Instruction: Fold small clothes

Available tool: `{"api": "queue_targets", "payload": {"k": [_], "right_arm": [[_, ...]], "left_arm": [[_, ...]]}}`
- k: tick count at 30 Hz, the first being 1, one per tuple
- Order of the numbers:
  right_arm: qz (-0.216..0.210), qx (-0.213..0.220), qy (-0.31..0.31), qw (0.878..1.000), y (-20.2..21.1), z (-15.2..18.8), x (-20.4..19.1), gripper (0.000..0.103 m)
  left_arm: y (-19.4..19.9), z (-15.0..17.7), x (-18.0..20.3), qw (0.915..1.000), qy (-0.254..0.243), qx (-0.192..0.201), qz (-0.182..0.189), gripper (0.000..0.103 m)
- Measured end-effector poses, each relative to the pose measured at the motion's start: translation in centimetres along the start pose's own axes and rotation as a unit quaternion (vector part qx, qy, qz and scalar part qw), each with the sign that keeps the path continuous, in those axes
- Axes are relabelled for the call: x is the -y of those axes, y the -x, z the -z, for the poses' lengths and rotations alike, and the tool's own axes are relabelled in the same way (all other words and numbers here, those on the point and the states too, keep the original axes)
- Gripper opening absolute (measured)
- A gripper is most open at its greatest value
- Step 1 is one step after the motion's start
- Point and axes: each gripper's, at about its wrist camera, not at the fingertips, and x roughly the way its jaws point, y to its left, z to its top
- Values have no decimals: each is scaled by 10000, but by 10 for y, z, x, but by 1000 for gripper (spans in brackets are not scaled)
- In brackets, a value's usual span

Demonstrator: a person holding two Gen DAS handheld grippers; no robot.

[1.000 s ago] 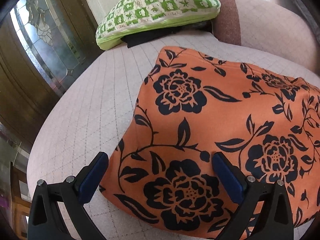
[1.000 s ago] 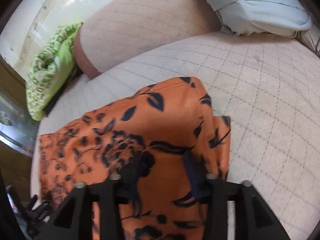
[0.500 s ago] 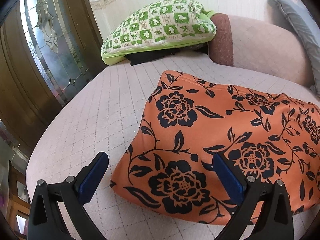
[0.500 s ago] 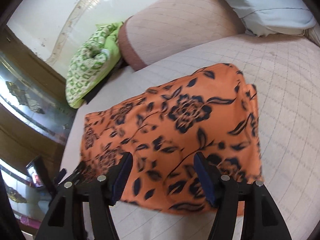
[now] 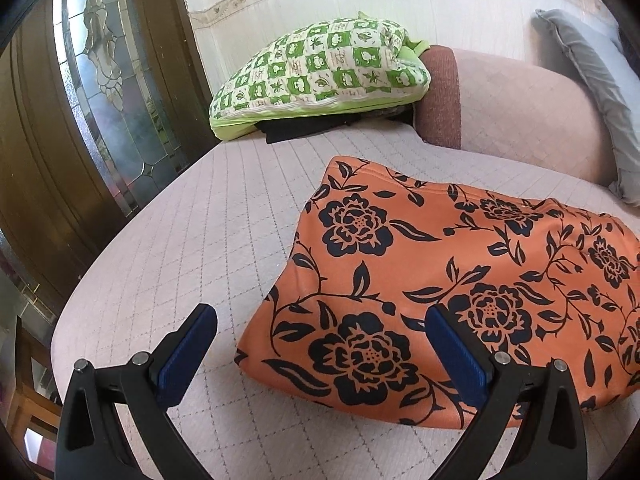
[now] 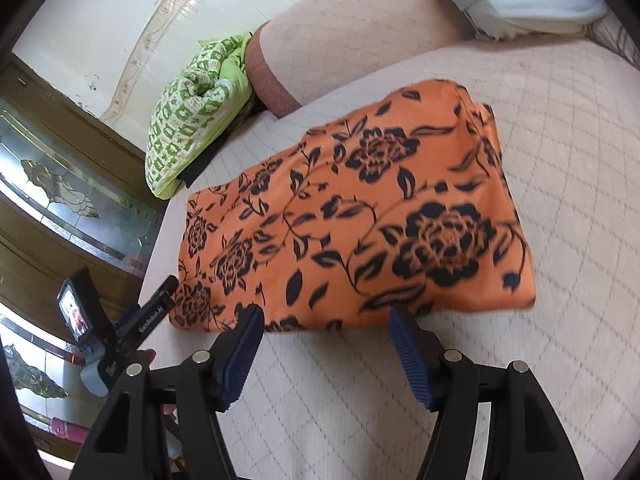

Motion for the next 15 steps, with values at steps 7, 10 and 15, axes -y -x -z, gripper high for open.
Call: {"api": "queue_targets", "payload": {"k": [7,10,15], "right_arm": [[70,-35,-2,10000,-1,9,1,68],[42,-70,-24,10000,-3,10,2,68],[72,-158,-40,9998,-8,13,3,68]], "left_arm": [[5,3,-8,10000,62,32,-3,103],[5,4,-11,10000,98,4,11,103],[6,7,-14,10000,60,18,-23,103]]}}
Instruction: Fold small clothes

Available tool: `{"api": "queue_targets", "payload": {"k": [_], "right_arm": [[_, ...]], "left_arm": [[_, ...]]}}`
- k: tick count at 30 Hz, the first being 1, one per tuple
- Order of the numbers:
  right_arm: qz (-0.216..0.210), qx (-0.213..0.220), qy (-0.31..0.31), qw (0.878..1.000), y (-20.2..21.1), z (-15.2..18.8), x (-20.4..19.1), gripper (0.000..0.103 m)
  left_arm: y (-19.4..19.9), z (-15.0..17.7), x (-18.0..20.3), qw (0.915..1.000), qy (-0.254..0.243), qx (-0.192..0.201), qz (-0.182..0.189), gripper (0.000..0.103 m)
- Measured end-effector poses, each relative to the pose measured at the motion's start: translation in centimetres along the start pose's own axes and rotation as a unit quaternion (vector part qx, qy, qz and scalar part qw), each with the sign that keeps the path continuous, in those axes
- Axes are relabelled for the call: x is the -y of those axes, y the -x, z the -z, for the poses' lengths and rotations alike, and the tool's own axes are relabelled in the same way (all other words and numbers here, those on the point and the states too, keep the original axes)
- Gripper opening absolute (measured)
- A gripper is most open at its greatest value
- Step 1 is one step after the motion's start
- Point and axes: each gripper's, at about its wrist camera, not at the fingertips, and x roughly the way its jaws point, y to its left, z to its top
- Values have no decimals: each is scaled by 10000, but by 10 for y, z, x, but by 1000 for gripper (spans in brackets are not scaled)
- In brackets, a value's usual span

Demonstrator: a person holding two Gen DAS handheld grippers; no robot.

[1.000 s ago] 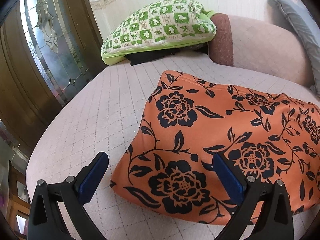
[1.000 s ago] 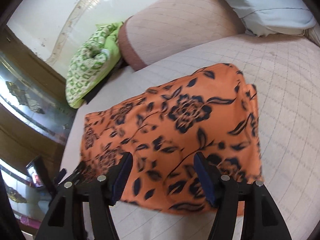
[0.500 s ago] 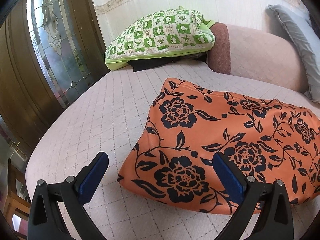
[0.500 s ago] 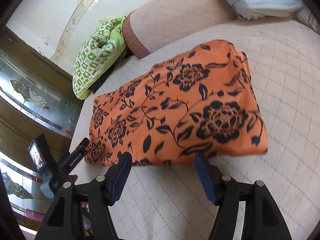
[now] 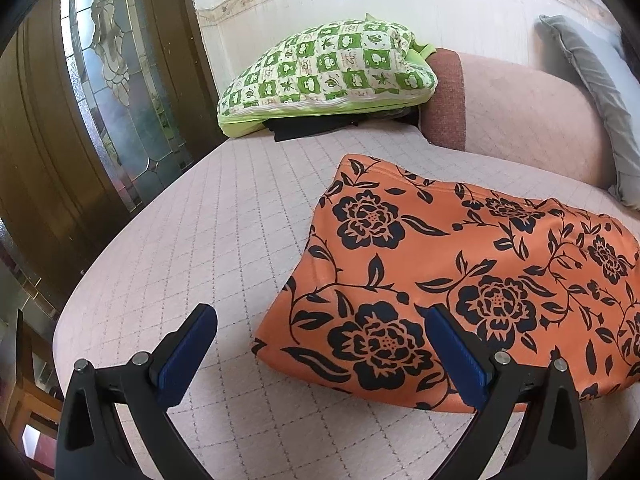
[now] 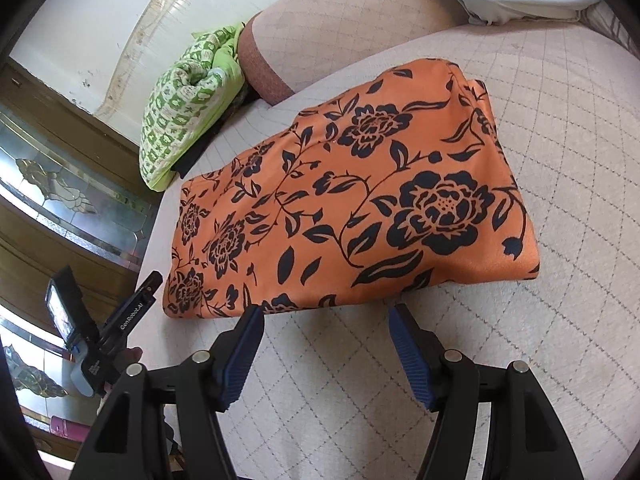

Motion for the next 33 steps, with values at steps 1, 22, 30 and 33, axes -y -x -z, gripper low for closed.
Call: {"api": "queue_targets", "payload": {"k": [1,22,30,33], "right_arm": [[2,-7,0,10000,-1,0,0,68],[146,8,2,9999,-3,9,7,70],[-113,38,-291,9995,-6,8,16,73],[-240,16,-522,9984,-9,7,21,74]], "left_arm": [[0,0,-1,10000,3,-3,-1,103],[6,9,-9,9999,62,-97,92,103],[-12,16,-16,9823,644,-1012,1436,103],[-24,21,-17,9611,1018,-1461,2114,103]]}}
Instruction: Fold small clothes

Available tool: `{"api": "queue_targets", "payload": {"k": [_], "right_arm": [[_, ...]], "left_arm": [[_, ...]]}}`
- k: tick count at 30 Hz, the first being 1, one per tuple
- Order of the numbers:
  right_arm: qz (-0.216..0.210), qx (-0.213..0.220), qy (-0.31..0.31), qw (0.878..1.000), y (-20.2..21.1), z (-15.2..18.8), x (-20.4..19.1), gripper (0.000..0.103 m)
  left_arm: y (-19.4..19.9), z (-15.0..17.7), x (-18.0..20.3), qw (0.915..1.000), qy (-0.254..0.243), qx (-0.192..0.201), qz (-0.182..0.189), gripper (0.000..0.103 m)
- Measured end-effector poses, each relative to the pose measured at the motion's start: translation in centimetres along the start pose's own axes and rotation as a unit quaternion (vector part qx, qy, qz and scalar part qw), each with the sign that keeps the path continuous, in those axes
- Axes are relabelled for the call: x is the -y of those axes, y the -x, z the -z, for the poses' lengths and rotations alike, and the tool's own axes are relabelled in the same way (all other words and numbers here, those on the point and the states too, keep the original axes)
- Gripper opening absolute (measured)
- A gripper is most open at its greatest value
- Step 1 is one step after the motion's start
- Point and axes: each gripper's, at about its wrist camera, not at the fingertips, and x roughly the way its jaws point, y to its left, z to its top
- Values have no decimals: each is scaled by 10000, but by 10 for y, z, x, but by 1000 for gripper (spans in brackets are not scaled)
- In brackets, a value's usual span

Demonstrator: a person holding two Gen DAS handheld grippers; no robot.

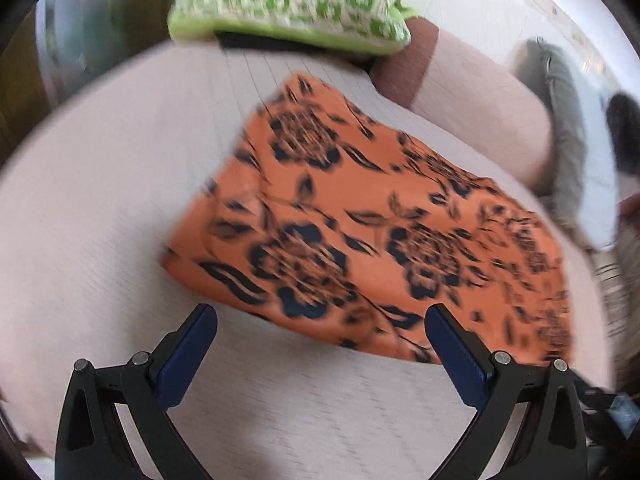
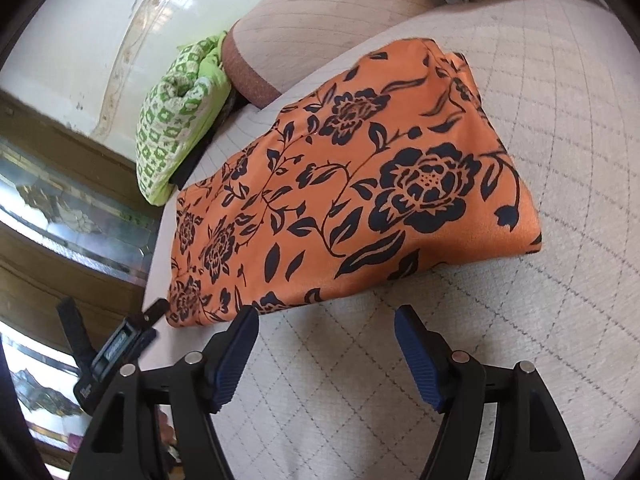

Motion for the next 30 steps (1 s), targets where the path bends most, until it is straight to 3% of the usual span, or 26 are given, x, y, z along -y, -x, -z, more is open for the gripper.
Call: {"api": "queue_targets", "payload": {"k": [9,15,24,27,30], "right_arm": [[-417,-121,-1175,9921,-16,-4,32,74],[-738,131,-1758,9816,-22,-18,51,75],[-1023,536,-2103,9708,-36,-46,65,77],[-1079,764,-2129,9681,-38,-53,67,78],[-1003,1000,-2006,9694,-38,-57,65,78]], "left_arm": [[-32,-5,-19,9903,977,-723,673,103],[-42,-16,-25,9822,1424,-625,1058,103],[-58,-35,-30,9655,2041,-332,1584,103],[-61,-41,-31,9605,2191,-181,1707,93],[-61,-45,-32,9665,2053,-127,1538,81]]}}
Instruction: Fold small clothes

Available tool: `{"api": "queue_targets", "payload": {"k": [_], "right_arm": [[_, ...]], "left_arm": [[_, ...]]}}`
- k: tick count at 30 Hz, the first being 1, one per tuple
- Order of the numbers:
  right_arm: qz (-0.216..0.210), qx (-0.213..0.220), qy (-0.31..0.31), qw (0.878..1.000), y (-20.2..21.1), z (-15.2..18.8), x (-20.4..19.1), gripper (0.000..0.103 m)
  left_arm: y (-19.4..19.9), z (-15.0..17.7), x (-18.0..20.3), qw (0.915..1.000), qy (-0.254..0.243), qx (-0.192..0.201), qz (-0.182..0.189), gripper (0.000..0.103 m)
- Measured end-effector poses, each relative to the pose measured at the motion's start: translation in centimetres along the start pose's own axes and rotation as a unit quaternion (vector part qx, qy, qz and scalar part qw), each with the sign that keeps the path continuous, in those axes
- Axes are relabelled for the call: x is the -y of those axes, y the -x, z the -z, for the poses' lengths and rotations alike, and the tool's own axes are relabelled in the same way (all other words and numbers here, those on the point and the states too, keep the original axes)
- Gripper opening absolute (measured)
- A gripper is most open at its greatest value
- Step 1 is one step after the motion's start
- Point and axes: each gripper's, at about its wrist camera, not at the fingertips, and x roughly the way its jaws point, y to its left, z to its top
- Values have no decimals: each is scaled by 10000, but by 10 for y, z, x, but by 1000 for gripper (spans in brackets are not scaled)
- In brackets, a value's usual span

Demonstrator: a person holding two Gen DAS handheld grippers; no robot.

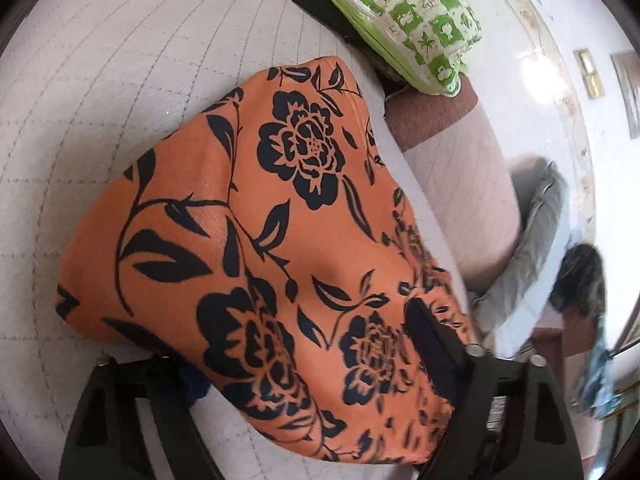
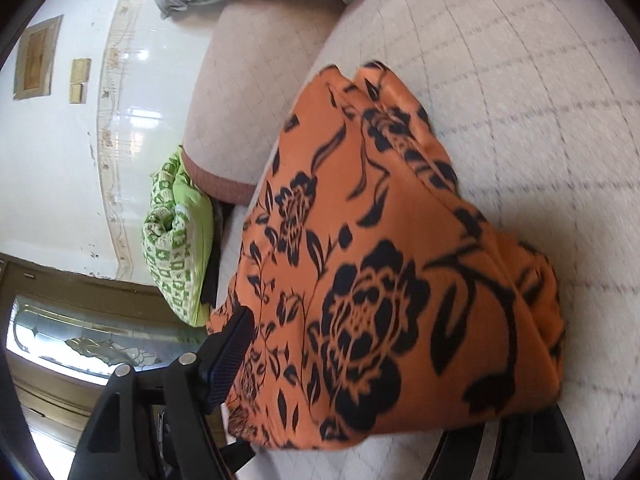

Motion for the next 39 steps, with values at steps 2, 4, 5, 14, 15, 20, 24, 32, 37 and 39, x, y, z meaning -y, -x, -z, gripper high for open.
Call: {"api": "queue_targets", "payload": {"k": [2,4,5,14,15,20,24,32,37,39], "right_arm": [[25,85,133,9999,-2,0,-3,78],[106,64,480,9988,-8,-2,-10,70],[200,68,596,9980,-11,-2,-12,49],[590,189,1234,9904,-12,4,-30,22],[602,238,1325,9891,-9,6,-34,22],[689,442,1880,9788,3,20,-58,21],[731,427,1909,9780,15,26,-59,21],[882,429,2043,9740,41,41,-53,21],[1005,385,2074,9723,74,61,-41,20],[1071,343,2067,9719,88,73,-32,20]], "left_arm": [[-4,0,3,9998,-137,82,-116,77],[-8,0,7,9993,-253,164,-234,59],[-9,0,6,9986,-300,209,-371,51],[-1,-4,1,9976,-501,410,-260,21],[4,-4,3,9971,-569,468,-199,20],[23,-1,14,9943,-864,622,4,19],[31,6,11,9939,-968,532,-14,18],[61,42,0,9919,-1207,376,-91,17],[84,71,-4,9890,-1402,423,-227,17],[91,90,-6,9892,-1383,395,-294,17]]}}
